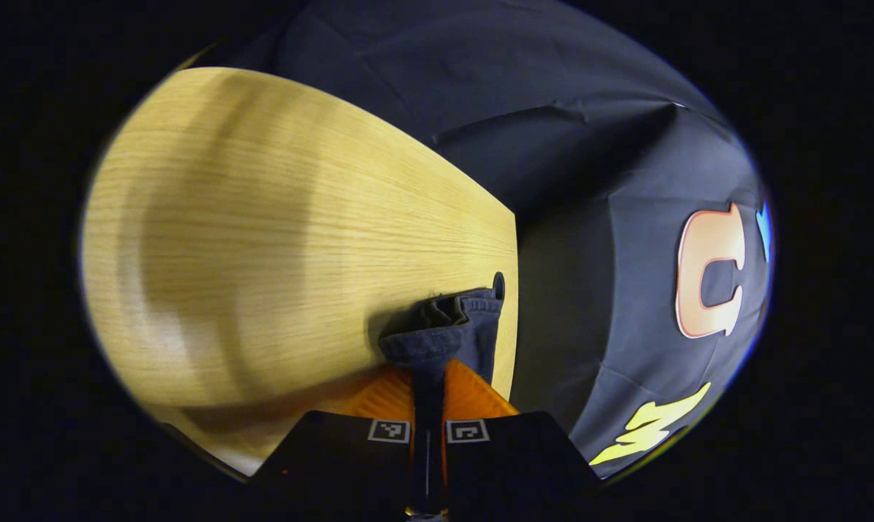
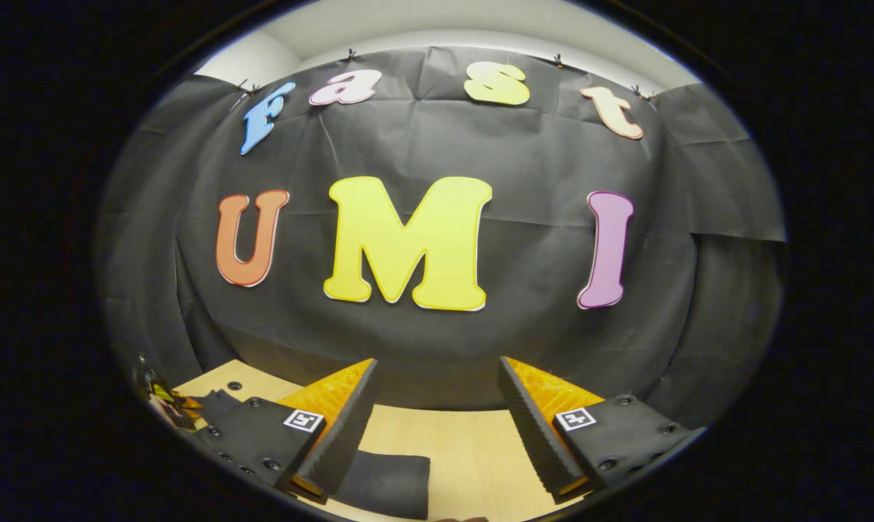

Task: Grasp the waist and the cuffs of the jeans and fold them to make the two legs overlap; first hold the waist and fold one-third of the jeans toward the cuffs, then hold the cuffs and fold the remaining one-third in the same direction to finish folding.

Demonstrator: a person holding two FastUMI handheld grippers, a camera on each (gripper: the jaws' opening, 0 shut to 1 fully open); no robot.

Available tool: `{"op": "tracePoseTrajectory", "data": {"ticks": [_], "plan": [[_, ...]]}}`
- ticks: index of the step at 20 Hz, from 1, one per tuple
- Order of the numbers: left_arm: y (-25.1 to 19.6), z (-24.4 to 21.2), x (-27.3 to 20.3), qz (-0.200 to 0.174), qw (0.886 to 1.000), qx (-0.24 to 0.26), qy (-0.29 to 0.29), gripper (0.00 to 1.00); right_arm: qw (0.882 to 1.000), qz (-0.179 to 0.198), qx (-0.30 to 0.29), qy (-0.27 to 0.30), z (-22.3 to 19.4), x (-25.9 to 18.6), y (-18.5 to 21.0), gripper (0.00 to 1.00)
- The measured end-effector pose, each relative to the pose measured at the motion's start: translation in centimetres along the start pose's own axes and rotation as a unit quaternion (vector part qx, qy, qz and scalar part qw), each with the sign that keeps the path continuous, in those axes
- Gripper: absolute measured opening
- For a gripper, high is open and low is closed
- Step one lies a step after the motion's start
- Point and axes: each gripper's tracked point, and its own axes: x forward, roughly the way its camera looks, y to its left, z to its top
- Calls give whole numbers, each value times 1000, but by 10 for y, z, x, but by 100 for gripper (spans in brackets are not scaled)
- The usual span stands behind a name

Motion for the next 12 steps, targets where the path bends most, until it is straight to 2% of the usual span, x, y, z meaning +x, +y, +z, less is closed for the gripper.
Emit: {"op": "tracePoseTrajectory", "data": {"ticks": [3, 8, 12], "plan": [[-24, -5, -14, -18, 998, 56, -13, 4, 1000, 2, -4, 1, -1, -2, -6, 98], [-69, -16, -38, -53, 994, 97, -28, 4, 1000, 7, 6, -3, 3, -5, -20, 98], [-126, -42, -62, -107, 989, 92, -33, 4, 1000, 15, 16, 2, -1, -7, -38, 98]]}}
